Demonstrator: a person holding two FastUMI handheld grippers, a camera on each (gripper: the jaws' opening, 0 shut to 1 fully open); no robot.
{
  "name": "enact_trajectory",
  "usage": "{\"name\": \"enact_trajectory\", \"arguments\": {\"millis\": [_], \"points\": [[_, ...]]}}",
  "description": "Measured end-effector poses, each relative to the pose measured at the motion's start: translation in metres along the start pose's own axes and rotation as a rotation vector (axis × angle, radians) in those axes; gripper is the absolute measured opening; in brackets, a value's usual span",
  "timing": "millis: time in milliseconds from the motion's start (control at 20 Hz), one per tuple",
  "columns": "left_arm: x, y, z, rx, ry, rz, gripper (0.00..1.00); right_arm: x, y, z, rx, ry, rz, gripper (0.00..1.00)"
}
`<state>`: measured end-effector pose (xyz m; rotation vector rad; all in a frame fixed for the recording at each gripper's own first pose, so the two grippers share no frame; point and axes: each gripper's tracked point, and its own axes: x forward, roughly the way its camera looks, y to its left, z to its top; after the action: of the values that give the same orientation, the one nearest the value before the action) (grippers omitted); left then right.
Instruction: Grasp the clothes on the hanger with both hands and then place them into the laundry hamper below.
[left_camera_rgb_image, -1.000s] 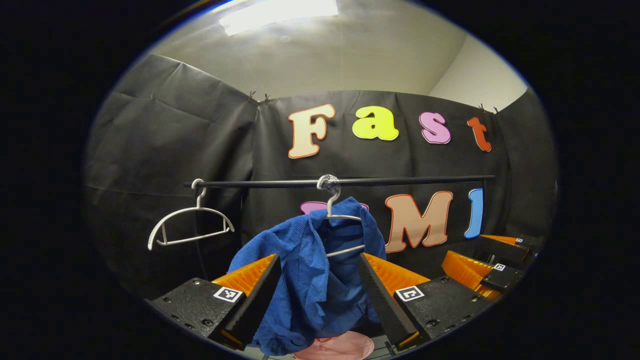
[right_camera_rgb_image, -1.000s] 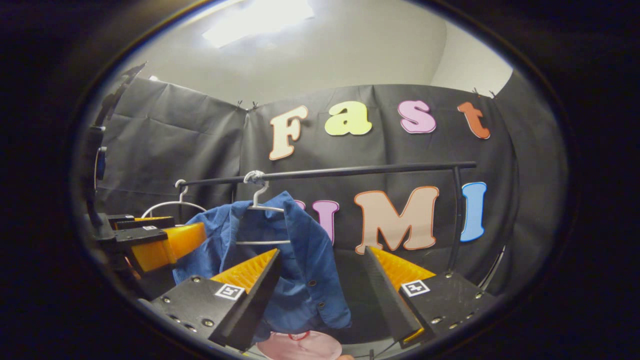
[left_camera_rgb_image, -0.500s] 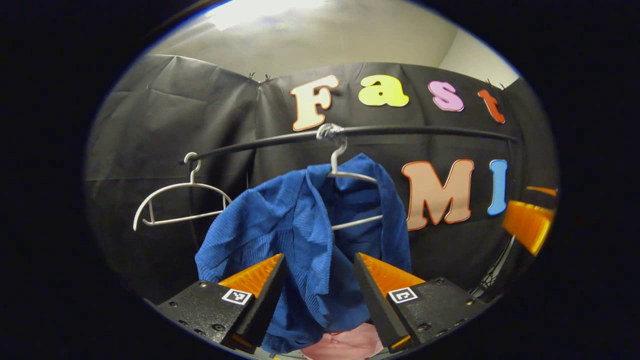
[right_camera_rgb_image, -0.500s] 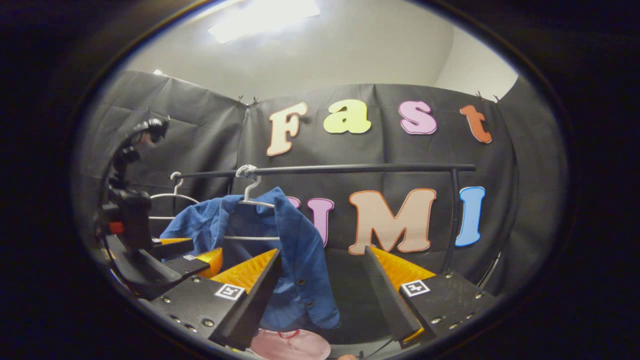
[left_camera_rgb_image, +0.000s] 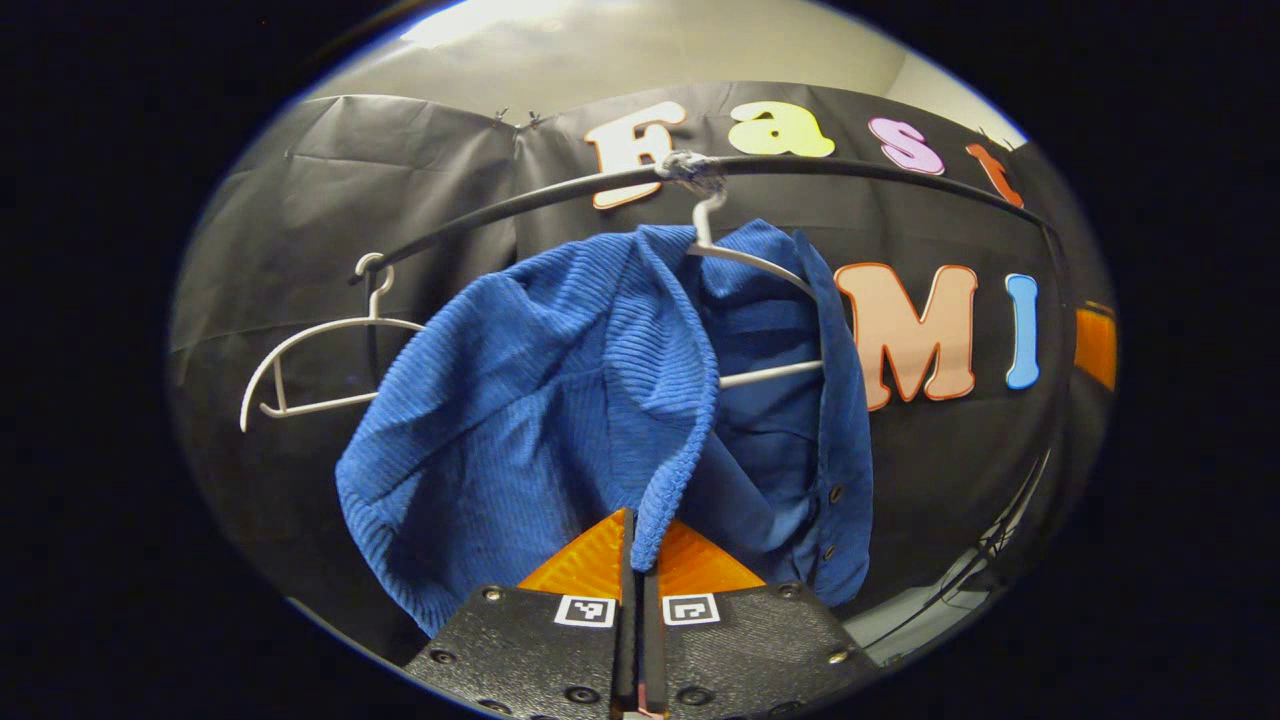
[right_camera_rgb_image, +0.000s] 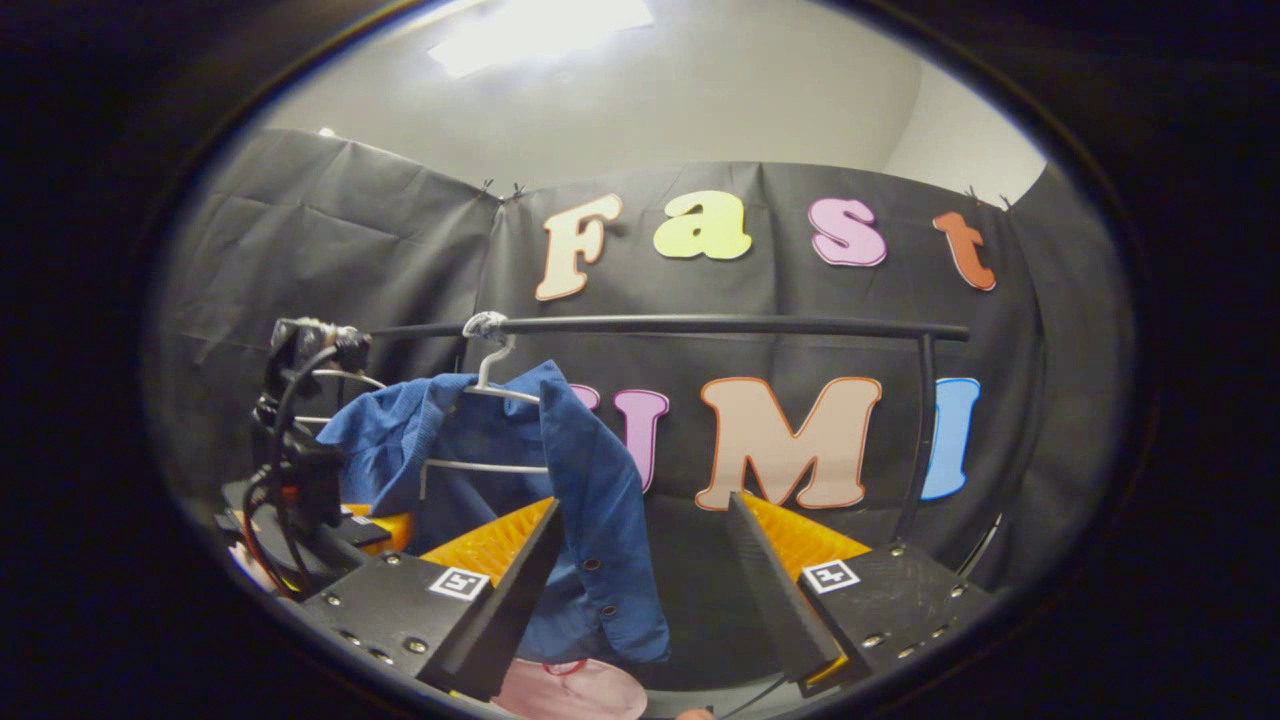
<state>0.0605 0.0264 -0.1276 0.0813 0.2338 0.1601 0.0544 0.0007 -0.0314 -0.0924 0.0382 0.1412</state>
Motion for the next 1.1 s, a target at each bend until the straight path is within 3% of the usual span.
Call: {"name": "enact_trajectory", "arguments": {"millis": [200,800,1100], "points": [[-0.009,0.008,0.012,-0.076,0.016,-0.006,0.0,0.021,0.018,-0.01,0.013,0.011,0.036,0.96],[-0.049,0.052,0.102,-0.006,-0.13,0.026,0.0,0.1,0.067,-0.033,0.077,0.015,0.109,0.98],[-0.059,0.075,0.122,0.002,-0.146,0.077,0.0,0.144,0.085,-0.068,0.082,0.053,0.088,0.95]]}}
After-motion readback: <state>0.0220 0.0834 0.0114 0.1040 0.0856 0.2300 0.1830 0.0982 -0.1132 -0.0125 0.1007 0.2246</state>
